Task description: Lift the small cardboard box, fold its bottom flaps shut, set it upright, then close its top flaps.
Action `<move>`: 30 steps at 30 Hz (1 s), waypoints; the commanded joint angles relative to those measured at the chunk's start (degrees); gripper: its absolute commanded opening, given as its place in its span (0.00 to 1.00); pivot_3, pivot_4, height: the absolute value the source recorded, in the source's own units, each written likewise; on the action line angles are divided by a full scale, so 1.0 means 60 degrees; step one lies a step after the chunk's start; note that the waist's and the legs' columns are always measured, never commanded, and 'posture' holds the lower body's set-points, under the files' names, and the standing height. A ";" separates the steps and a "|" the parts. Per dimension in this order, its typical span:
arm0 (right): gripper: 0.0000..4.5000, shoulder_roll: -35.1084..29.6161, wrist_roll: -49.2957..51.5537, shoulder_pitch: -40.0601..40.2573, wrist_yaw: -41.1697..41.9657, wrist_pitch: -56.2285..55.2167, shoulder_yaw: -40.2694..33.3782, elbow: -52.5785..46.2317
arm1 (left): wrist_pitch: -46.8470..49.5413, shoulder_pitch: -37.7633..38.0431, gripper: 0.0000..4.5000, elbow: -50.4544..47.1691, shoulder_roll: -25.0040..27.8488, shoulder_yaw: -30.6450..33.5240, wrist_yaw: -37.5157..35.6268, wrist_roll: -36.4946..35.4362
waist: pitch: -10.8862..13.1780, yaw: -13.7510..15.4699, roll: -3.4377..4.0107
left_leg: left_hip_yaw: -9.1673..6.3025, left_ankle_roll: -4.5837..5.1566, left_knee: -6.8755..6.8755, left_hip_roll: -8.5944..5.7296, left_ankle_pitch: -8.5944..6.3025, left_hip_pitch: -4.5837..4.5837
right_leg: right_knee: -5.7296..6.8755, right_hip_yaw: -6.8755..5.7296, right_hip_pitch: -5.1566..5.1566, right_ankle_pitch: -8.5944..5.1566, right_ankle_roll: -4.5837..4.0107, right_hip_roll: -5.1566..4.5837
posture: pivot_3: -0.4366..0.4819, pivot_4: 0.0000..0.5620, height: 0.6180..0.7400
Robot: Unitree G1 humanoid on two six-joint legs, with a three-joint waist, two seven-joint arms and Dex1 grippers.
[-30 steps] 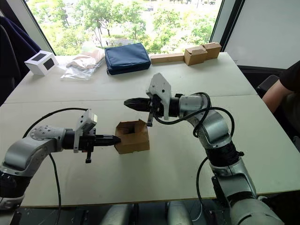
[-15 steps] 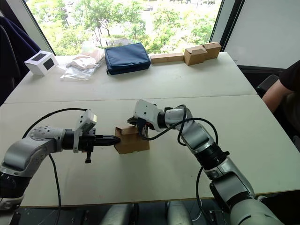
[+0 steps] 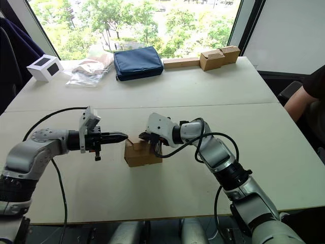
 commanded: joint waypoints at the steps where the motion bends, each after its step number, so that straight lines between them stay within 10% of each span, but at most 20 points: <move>1: 0.00 0.0017 0.0150 0.0044 -0.0063 0.0069 -0.0298 -0.0555 | -0.0334 -0.0273 0.01 0.0085 -0.0221 -0.0241 0.0089 0.0276 | 0.0000 -0.0015 0.0000 | 0.0001 0.0000 0.0000 -0.0001 0.0000 0.0000 | 0.0001 0.0001 0.0000 0.0000 0.0000 0.0000 | 0.48 0.27 0.98; 30: 0.00 -0.0700 0.0076 0.1059 0.0276 -0.0001 0.0253 -0.1695 | -0.0166 -0.0107 0.01 0.0250 -0.0621 -0.0193 0.0022 0.0163 | -0.0001 -0.0007 -0.0002 | -0.0001 0.0002 0.0001 0.0001 -0.0001 0.0010 | -0.0003 0.0000 0.0013 0.0000 0.0000 0.0000 | 0.48 0.27 0.98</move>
